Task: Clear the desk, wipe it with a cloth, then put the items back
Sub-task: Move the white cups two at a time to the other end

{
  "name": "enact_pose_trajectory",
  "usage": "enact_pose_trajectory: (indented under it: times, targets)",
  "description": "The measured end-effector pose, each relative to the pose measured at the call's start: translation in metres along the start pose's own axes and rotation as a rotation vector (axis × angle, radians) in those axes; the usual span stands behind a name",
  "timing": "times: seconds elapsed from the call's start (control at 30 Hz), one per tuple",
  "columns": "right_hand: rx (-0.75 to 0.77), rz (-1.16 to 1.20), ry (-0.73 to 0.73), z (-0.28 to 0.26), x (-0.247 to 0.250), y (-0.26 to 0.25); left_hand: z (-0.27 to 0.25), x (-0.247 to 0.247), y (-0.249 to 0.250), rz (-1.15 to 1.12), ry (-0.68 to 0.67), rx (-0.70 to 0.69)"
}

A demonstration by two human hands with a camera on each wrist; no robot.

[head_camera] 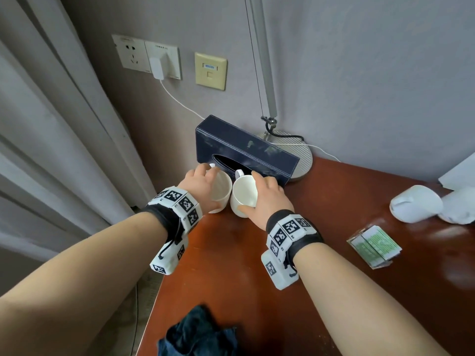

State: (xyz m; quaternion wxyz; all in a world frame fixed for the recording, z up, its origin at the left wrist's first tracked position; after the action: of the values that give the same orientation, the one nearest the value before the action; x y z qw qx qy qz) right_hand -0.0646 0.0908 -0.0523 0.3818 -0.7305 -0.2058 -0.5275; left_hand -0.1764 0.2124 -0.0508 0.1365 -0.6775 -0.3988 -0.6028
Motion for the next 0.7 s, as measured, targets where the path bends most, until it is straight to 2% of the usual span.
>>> enact_pose_trajectory:
  times: [0.33,0.5,0.7]
  targets:
    - [0.006,-0.052,-0.020,-0.006,0.002,0.003,-0.002,-0.002,0.006,0.048,0.030,0.047]
    - [0.051,-0.070,-0.012,-0.022,0.020,0.013,-0.023,0.007,0.020,0.077,0.051,-0.047]
    - [0.062,-0.119,0.004,-0.056,0.058,0.043,-0.051,0.013,0.066,0.085,0.120,-0.228]
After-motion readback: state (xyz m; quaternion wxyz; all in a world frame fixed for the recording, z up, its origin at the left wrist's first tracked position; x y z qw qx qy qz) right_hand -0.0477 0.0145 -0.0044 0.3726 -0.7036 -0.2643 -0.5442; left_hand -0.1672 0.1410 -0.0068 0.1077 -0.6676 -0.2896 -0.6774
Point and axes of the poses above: each hand's wrist, its own z-axis towards the middle knuckle, its own x-axis out of the back of the hand, y = z × x, the point moved 1 cm from there along z, towards the middle knuckle, and after that the axes turned 5 degrees about y, right-handed, at the moved point
